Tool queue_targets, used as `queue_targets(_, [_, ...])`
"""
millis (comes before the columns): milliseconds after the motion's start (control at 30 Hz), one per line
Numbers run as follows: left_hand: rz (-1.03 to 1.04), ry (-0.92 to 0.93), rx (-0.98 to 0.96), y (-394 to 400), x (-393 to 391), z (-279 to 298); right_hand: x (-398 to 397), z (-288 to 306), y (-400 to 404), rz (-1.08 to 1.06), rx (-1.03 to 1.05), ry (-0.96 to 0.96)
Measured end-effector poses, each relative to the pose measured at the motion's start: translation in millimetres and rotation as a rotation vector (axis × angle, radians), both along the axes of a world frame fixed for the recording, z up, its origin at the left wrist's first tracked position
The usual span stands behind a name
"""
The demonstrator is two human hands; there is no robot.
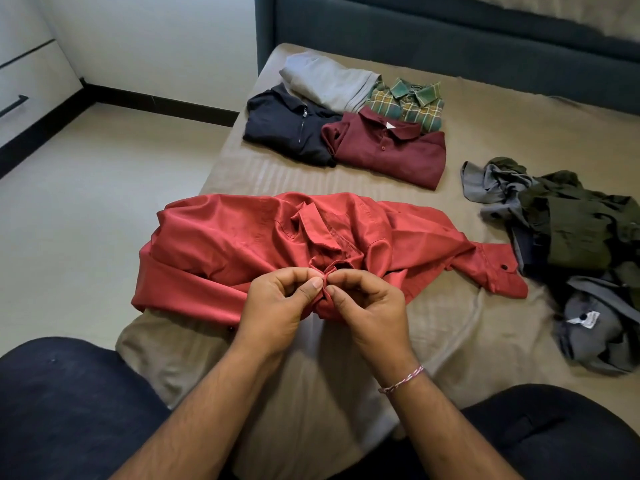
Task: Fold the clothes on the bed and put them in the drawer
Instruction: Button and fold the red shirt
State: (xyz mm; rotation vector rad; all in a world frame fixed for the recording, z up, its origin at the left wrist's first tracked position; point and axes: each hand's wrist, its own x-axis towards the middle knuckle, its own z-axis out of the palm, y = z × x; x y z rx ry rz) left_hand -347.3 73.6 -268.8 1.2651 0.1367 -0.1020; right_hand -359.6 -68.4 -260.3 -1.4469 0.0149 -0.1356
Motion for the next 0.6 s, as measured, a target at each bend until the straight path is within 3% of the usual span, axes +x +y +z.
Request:
queue_targets(167, [-0.12, 0.044, -0.132, -4.8, 12.3, 10.4, 3.0, 4.9, -14.7, -0.027, -0.064, -0.097])
queue_targets(300, [-0.15, 0.054, -0.124, -25.7, 20.4, 14.7, 6.5, 5.5, -32.7, -0.034, -0.125, -0.128])
queue_targets(400, [-0.143, -0.045, 0.052, -42.2, 27.9, 21.3, 10.4, 6.2, -43.8, -0.114, -0.174, -0.126])
queue_targets(500, [-0.134, -0.182, 0.302, -49.5, 30.7, 23.9, 10.7, 4.0, -50.5, -0.246, -0.436, -0.196])
queue_targets(600, [-0.185, -0.198, 0.368, -51.4, 22.9, 19.6, 0.2, 3.2, -50.8, -0.313, -0.711, -0.302])
